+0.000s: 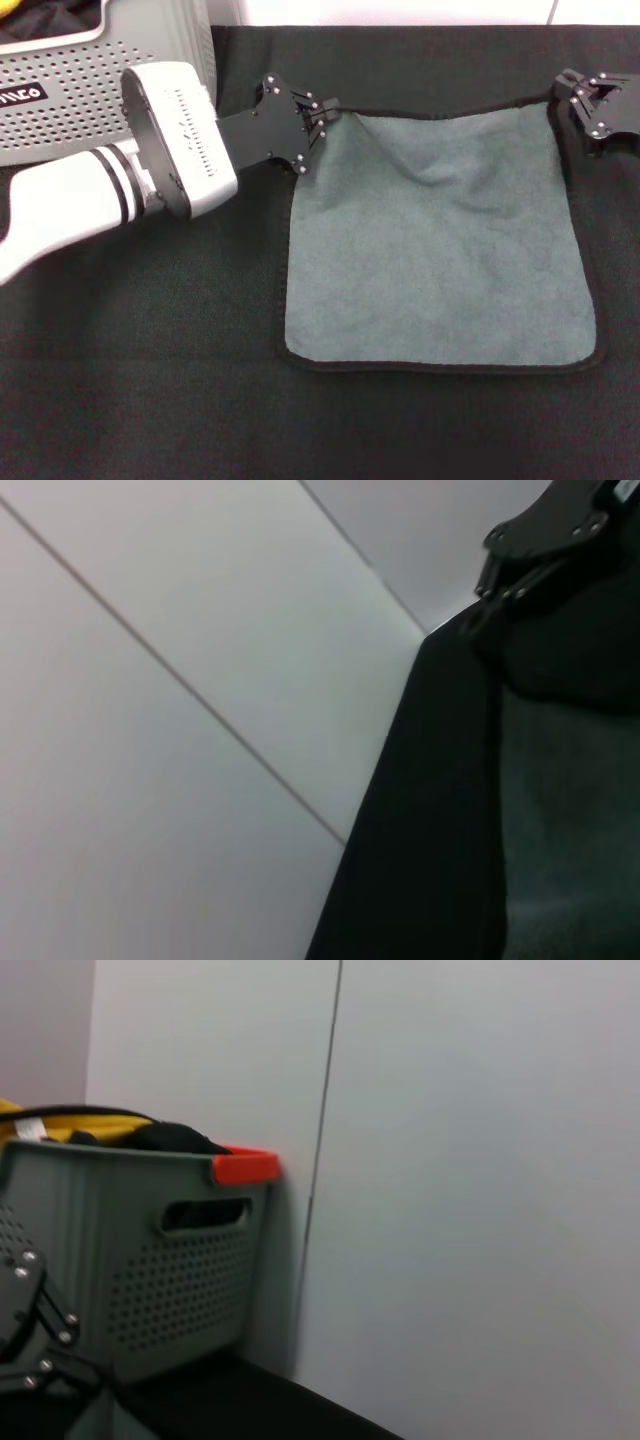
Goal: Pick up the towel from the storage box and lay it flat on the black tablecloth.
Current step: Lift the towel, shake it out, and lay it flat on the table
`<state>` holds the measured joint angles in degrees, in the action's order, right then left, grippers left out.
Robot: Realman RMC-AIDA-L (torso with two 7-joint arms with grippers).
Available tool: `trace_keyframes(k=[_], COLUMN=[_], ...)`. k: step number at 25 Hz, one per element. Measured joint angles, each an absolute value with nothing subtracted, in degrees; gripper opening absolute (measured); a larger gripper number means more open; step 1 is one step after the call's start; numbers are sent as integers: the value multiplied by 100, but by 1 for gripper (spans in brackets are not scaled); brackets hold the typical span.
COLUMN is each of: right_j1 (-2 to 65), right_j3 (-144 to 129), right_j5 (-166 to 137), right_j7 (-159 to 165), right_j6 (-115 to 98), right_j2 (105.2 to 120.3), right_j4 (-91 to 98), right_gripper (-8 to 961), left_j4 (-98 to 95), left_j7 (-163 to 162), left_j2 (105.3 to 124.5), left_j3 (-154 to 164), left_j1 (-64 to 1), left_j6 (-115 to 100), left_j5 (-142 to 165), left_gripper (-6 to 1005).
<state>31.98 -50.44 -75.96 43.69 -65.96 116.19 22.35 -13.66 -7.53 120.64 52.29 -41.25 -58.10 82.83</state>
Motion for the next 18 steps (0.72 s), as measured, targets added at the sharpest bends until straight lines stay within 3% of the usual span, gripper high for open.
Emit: trace_keyframes(k=[18], right_j1=[3419], right_j3=[-5022], right_j5=[-7454], right_j7=[3532], right_j6=[-5600], right_j2=[11619], right_j4=[1787], right_gripper=[7], left_j4=[-627], left_j7=[133], left_j2=[12075], left_j3=[5205], left_j1=[-4561], left_j6=[-5200], left_j5=[7857], left_gripper=[35])
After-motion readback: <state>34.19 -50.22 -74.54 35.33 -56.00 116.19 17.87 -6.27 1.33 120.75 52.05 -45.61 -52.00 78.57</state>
